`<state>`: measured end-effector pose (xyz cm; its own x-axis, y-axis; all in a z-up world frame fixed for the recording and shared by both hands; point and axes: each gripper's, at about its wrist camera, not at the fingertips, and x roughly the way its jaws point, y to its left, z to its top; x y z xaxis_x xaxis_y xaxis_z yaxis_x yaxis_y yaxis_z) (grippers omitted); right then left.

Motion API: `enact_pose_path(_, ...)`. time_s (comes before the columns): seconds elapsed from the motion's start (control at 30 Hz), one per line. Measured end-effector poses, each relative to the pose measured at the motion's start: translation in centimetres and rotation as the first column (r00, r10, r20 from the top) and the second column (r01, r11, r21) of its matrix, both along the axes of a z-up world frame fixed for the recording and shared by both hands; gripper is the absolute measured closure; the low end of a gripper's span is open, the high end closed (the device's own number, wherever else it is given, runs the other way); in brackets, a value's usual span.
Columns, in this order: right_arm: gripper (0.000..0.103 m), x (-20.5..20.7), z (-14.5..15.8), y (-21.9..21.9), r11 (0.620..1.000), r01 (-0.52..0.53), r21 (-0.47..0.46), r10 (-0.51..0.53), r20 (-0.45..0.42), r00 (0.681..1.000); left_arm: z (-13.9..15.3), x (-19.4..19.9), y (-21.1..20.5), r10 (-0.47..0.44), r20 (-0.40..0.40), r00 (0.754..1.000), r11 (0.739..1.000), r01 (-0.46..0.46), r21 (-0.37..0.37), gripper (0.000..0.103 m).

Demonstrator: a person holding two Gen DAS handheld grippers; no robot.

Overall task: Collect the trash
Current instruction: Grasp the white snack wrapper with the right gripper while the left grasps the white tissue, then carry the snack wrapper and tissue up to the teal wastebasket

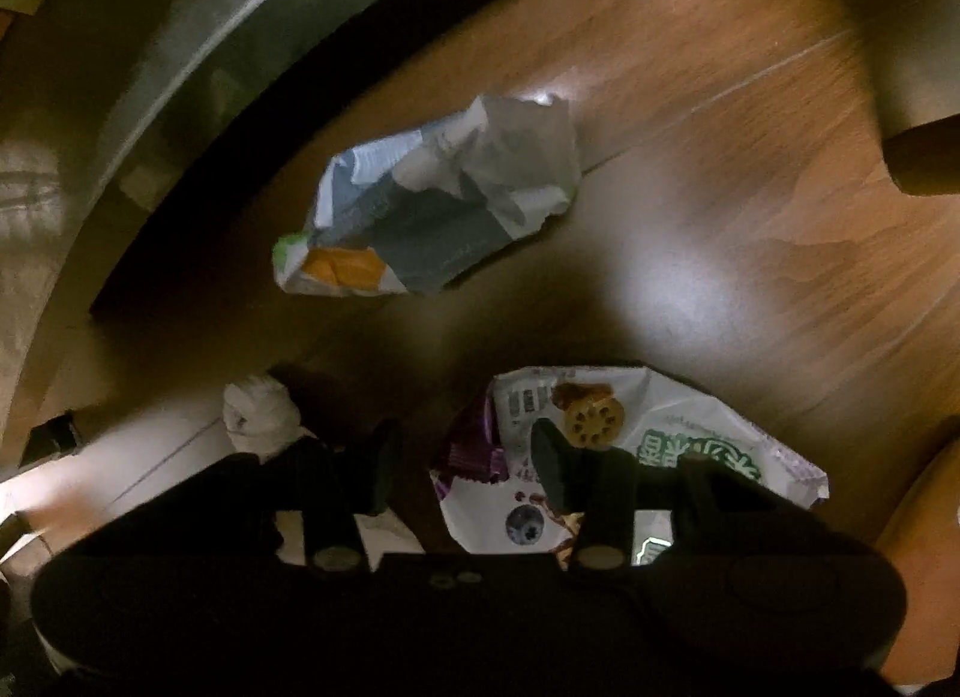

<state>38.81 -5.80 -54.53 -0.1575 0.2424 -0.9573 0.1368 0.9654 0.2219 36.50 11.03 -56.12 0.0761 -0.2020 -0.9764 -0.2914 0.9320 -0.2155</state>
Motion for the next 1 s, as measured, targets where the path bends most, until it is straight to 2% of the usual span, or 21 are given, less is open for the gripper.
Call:
enact_pose_path(0.03, 0.073, 0.0, -0.4, 0.2, 1.000, -0.003, 0.001, 0.003, -0.004, 1.000, -0.2, 0.1, 0.1, 0.003, -0.003, 1.000, 1.000, -0.003, -0.003, 0.051)
enact_pose_path(0.17, 0.074, -0.4, -0.9, 0.4, 1.000, -0.002, -0.001, 0.002, 0.001, 1.000, -0.9, 0.1, 0.2, 0.004, -0.015, 1.000, 1.000, -0.004, -0.010, 0.065)
enact_pose_path(0.23, 0.076, -0.5, -0.7, 0.5, 1.000, -0.007, -0.008, 0.007, 0.011, 1.000, -1.1, 0.0, 0.2, 0.003, -0.026, 1.000, 1.000, -0.004, -0.016, 0.077)
enact_pose_path(0.33, 0.077, -0.8, -0.3, 0.4, 1.000, -0.004, -0.016, 0.004, 0.023, 1.000, -1.5, -0.1, 0.3, 0.009, -0.040, 0.999, 1.000, -0.010, -0.019, 0.084)
enact_pose_path(0.47, 0.078, -1.1, 1.3, -0.2, 1.000, 0.007, -0.022, -0.006, 0.040, 0.999, -1.0, -0.4, 0.4, 0.034, -0.063, 0.997, 0.999, -0.036, -0.032, 0.088)
enact_pose_path(0.7, 0.078, -2.1, 6.3, -1.3, 1.000, 0.013, 0.004, -0.013, 0.093, 0.996, 3.0, -1.6, 1.1, 0.099, -0.047, 0.994, 0.994, -0.101, -0.047, 0.088)
enact_pose_path(0.87, 0.079, -3.2, 11.5, -1.9, 0.999, 0.004, 0.033, -0.009, 0.143, 0.990, 8.4, -2.2, 0.7, 0.080, -0.016, 0.997, 0.997, -0.080, -0.012, 0.088)
enact_pose_path(1.0, 0.079, -4.0, 16.8, -2.4, 0.997, -0.008, 0.072, -0.007, 0.207, 0.978, 13.3, -3.3, 1.1, 0.092, 0.033, 0.995, 0.996, -0.092, -0.005, 0.088)
